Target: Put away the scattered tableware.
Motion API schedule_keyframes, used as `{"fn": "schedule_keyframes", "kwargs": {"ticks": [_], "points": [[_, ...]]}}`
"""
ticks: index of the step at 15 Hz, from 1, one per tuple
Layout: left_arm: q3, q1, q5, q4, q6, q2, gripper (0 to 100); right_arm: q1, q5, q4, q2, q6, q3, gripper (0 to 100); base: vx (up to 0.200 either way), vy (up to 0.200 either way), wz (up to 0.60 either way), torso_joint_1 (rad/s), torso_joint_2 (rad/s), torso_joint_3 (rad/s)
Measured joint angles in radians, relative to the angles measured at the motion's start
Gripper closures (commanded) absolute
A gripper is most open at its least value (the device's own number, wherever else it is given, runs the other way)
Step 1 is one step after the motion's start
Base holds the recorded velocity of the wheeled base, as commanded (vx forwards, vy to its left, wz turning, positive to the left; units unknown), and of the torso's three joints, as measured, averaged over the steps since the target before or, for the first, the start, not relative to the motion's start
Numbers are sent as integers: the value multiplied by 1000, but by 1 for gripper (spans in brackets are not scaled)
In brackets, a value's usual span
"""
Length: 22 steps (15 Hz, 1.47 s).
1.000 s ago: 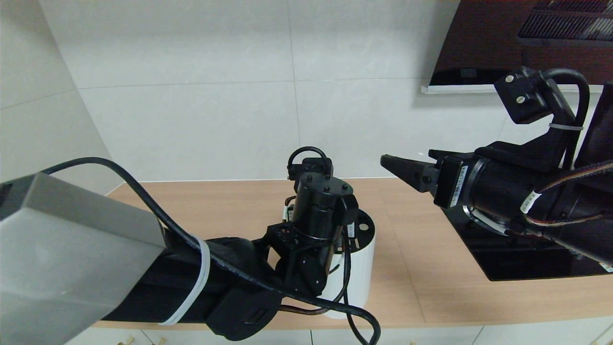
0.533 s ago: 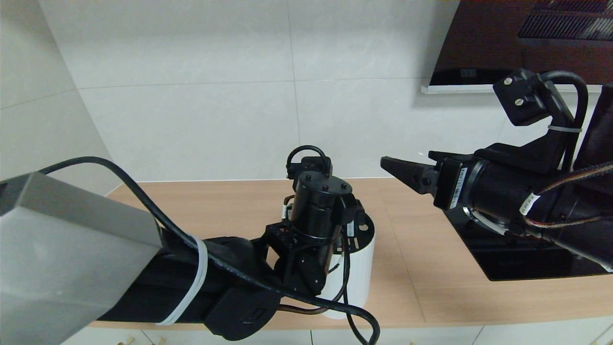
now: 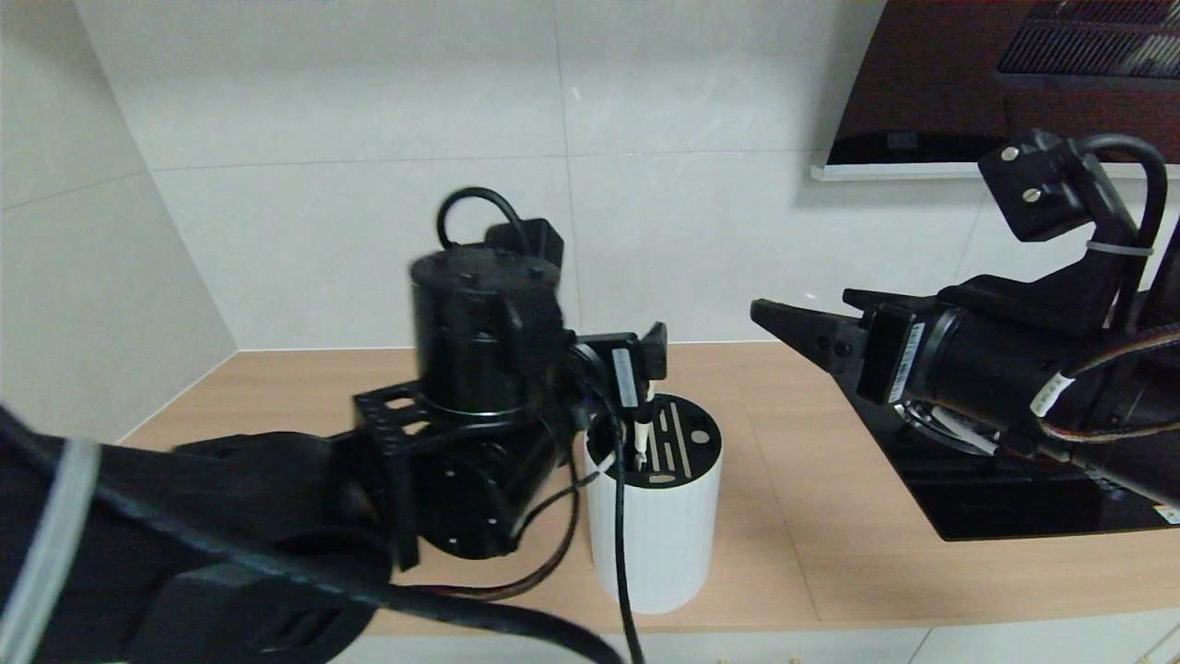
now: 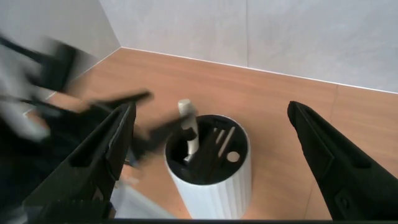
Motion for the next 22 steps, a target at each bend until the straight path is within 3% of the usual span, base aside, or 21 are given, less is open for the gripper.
{"fn": "schedule_keyframes", "kwargs": {"ticks": [4,8,11,15,17,19,22], "points": [[169,130,-150,3,76,-309,0,-99,2,0,-144,-27,64,0,0,0,0,0,0,0],[393,268,-212,62,136,-655,0,-168,6,76,-412,-54,217,0,0,0,0,0,0,0],[476,351,-229,298,160,-956,0,-251,10,292,-675,-69,283,0,0,0,0,0,0,0],[504,499,-297,661,183,-1339,0,-375,14,592,-1004,-76,314,0,0,0,0,0,0,0],[509,575,-327,785,237,-1494,0,-465,18,708,-1139,-77,316,0,0,0,0,0,0,0],[534,659,-301,814,288,-1591,0,-537,36,730,-1238,-82,328,0,0,0,0,0,0,0],[586,744,-284,765,305,-1655,0,-643,49,730,-1307,-79,351,0,0,0,0,0,0,0]]}}
